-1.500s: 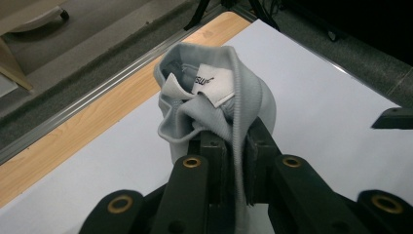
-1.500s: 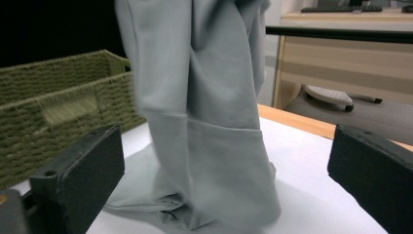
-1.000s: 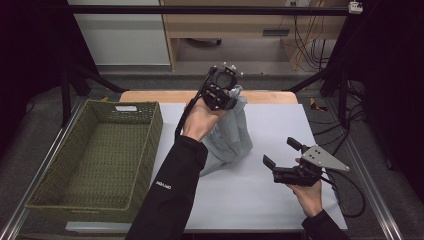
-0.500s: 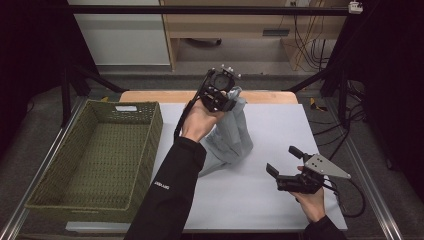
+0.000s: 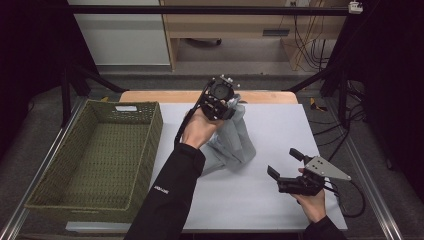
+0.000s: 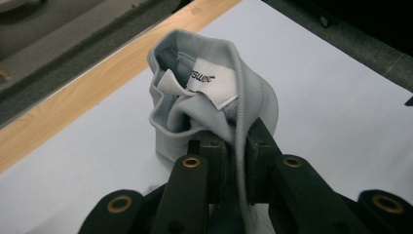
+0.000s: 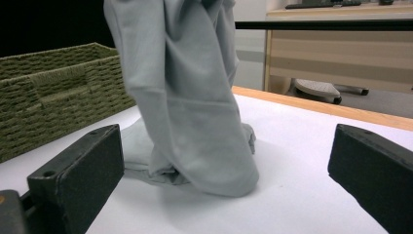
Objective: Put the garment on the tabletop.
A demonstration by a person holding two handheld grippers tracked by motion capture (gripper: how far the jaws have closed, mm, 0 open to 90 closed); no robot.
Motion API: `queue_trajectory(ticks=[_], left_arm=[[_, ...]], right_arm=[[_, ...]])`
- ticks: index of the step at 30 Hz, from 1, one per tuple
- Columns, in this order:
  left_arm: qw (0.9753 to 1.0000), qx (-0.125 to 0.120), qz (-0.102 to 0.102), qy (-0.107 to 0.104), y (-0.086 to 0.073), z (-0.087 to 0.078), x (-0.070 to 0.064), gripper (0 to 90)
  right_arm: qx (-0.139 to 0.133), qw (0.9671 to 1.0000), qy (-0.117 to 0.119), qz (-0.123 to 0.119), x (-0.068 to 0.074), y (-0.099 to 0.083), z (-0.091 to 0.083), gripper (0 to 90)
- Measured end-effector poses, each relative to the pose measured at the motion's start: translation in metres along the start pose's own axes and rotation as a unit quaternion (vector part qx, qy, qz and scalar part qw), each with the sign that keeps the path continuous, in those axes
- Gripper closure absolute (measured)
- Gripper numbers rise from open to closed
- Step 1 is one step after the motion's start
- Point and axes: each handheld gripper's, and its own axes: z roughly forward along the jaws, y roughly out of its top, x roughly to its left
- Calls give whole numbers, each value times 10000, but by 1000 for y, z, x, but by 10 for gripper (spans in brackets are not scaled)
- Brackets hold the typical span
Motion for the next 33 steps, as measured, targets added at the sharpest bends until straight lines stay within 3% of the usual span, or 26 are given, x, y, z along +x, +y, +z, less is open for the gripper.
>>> queue_trajectory(ticks=[3,9,10,13,18,24,26,29,30,31,33], left_arm=[[10000,12,20,-84,-9,10,-4,802],[9999,53,77,-142,-19,22,-8,799],[9998,52,59,-163,-20,24,-8,799],[9998,40,29,-176,-26,30,-10,796],[9996,135,161,-200,-36,43,-16,791],[9995,158,119,-239,-47,58,-20,777],[9995,147,98,-257,-49,60,-21,706],[9995,-36,-21,-326,-51,58,-20,529],[9993,-114,-81,-352,-51,56,-20,529],[9991,-192,-89,-364,-51,54,-19,425],[9989,-339,-68,-320,-52,48,-19,323]], right_arm=[[-17,10000,11,40,0,-1,-1,3],[-77,9999,24,-128,-3,-2,-1,3],[-55,10000,-4,8,-1,-1,-2,3],[-70,10000,16,-39,-3,-1,-4,3],[-66,9999,27,87,-2,-2,-4,3],[-33,10000,29,85,-1,-3,-4,2],[-50,10000,48,3,-3,-3,-4,3],[-31,9999,49,95,-2,-2,-4,3],[-31,9999,49,95,-2,-2,-4,3],[-27,9999,53,116,-2,-2,-4,3],[-19,9999,61,92,-2,-3,-4,3]])
